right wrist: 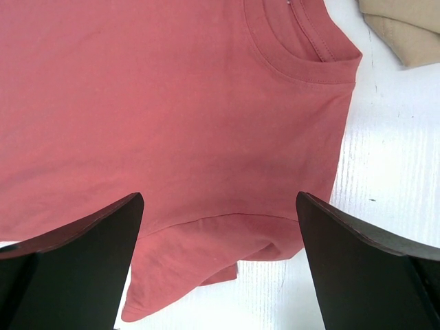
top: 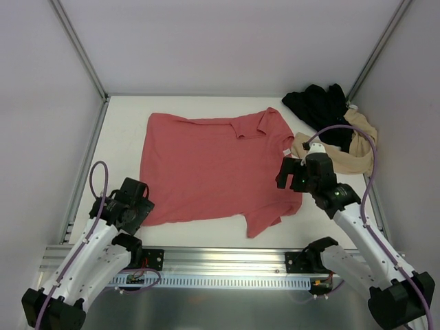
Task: Fold and stack the t-shirts
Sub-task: Flatten out the tshirt, then grap the side of the flattened tshirt furthest away from the robot with both arms
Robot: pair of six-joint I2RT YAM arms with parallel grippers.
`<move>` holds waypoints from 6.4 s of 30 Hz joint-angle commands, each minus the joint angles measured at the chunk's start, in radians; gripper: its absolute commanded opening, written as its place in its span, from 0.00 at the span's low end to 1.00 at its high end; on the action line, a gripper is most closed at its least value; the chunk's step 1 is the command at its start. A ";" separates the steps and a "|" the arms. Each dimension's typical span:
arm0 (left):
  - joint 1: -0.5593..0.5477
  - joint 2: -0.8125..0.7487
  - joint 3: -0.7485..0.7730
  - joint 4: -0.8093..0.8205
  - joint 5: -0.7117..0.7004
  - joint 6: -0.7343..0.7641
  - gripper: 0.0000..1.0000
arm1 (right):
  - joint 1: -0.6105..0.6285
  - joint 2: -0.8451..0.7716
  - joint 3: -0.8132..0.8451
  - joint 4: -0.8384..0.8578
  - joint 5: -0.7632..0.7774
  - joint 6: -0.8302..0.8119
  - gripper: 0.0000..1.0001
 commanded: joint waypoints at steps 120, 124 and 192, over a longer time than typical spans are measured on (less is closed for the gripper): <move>-0.026 0.169 -0.039 0.912 0.350 0.694 0.65 | -0.233 1.444 1.305 -0.107 -0.049 -0.104 0.56; -0.026 0.169 -0.041 0.912 0.349 0.694 0.65 | -0.233 1.447 1.292 -0.105 -0.044 -0.104 0.55; 0.365 1.411 1.166 0.815 0.481 1.126 0.52 | -0.250 1.225 1.105 -0.021 -0.167 -0.020 0.01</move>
